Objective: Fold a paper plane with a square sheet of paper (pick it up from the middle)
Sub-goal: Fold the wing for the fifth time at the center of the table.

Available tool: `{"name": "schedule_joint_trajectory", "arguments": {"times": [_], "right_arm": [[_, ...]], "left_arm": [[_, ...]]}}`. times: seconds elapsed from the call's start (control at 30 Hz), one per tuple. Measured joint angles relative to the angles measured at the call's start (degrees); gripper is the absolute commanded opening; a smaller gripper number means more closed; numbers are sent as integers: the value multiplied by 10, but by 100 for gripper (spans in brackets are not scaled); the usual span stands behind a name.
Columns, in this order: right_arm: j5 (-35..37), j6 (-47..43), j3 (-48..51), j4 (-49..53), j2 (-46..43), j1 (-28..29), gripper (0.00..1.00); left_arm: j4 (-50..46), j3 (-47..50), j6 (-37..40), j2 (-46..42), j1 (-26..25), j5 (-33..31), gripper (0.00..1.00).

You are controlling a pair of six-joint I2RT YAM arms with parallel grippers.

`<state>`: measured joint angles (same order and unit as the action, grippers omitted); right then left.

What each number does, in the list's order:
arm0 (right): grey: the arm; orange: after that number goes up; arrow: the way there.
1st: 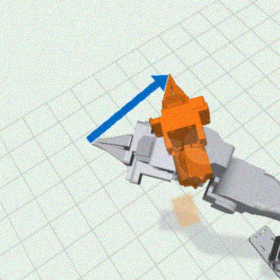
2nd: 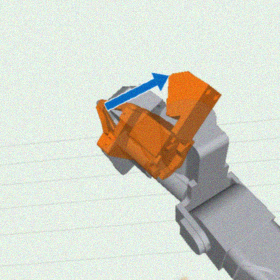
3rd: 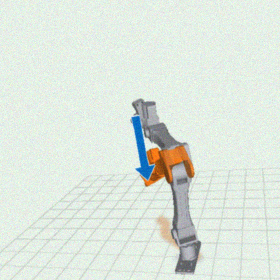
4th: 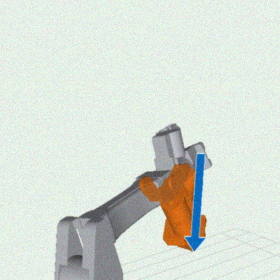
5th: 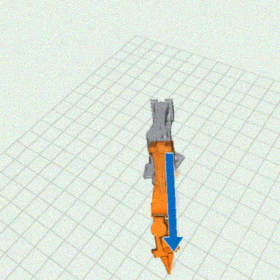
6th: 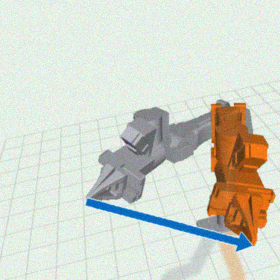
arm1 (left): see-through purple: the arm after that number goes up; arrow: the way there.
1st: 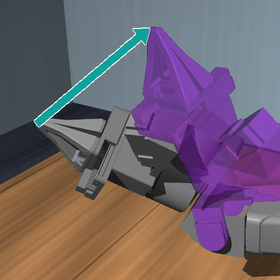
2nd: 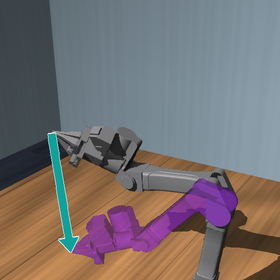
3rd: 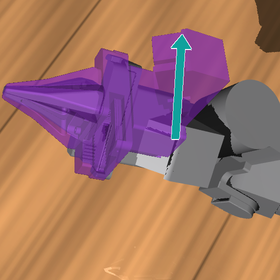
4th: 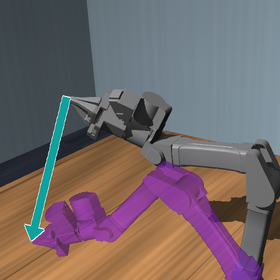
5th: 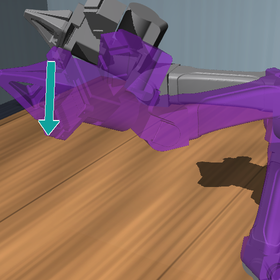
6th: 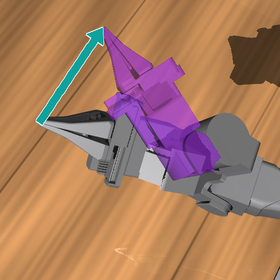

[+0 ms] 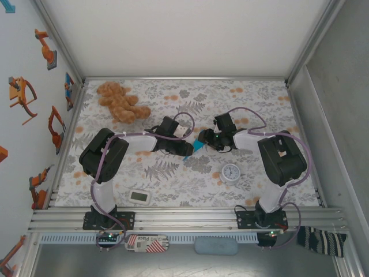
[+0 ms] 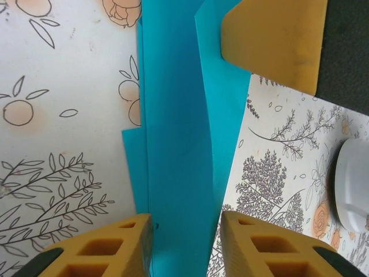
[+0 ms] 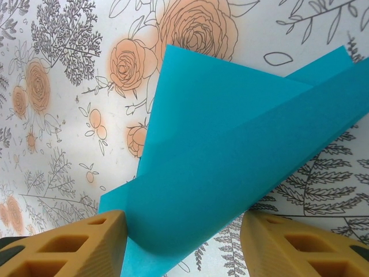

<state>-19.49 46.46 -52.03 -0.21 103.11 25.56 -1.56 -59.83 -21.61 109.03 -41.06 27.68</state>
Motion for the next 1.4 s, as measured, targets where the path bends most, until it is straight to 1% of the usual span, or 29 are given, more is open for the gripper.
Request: {"name": "schedule_joint_trajectory", "arguments": {"times": [0.67,1.17,1.4], "right_arm": [[0,0,-14,20,7,0,55],[-5,0,-23,33,11,-2,54],[-4,-1,-22,35,-1,-2,54]], "left_arm": [[-4,0,0,9,3,-10,26],[-10,-5,-2,14,7,-11,23],[-21,-11,-6,17,7,-13,24]]}}
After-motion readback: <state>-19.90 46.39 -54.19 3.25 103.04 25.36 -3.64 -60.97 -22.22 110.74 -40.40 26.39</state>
